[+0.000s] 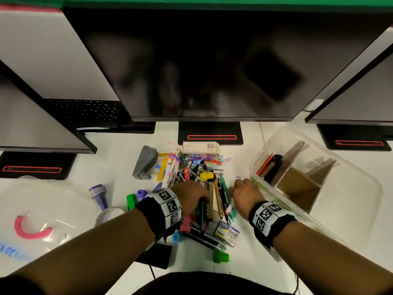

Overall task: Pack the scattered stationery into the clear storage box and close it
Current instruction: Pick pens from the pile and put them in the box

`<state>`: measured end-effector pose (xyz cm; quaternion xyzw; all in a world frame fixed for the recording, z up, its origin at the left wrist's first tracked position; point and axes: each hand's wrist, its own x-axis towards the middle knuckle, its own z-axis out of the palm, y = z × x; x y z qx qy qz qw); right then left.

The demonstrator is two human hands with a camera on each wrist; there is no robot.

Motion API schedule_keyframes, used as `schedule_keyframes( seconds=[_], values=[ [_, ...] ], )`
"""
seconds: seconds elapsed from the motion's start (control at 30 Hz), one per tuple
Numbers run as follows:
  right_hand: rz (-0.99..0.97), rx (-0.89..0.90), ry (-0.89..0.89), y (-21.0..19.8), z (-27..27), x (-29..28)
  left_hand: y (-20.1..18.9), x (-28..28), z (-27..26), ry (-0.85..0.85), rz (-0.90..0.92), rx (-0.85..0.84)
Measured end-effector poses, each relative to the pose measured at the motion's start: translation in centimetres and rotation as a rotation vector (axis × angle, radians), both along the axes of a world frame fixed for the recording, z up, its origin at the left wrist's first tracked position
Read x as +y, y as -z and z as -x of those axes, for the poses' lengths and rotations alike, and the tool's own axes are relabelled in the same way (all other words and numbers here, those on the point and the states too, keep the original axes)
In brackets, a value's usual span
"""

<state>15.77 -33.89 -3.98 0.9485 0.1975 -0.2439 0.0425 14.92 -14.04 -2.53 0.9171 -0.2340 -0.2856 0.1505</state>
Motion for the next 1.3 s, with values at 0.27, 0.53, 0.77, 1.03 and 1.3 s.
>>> schedule_keyframes(
  seconds=[0.27, 0.53, 0.77, 1.03, 1.3],
  values=[
    [-0.292, -0.03, 0.198, -0.4, 1.7, -0.5, 2.3, -3.3, -0.1, 0.411, -0.321, -0.312],
    [-0.232, 0.04, 0.454, 2.0, 2.2, 0.5, 2.0, -2.4, -0.8, 0.545, -0.309, -0.49],
    [-0.263, 0.07, 0.547, 2.8, 1.5, 1.4, 1.1, -2.0, -0.5, 0.367, -0.118, -0.424],
    [-0.307, 0.051, 0.579, 2.9, 1.7, 1.3, -2.2, -1.5, -0.2, -0.282, 0.41, -0.25],
    [-0.341, 0.172, 0.56, -0.7, 1.0, 0.9, -3.6, -1.8, -1.5, -0.624, 0.616, -0.023]
  ],
)
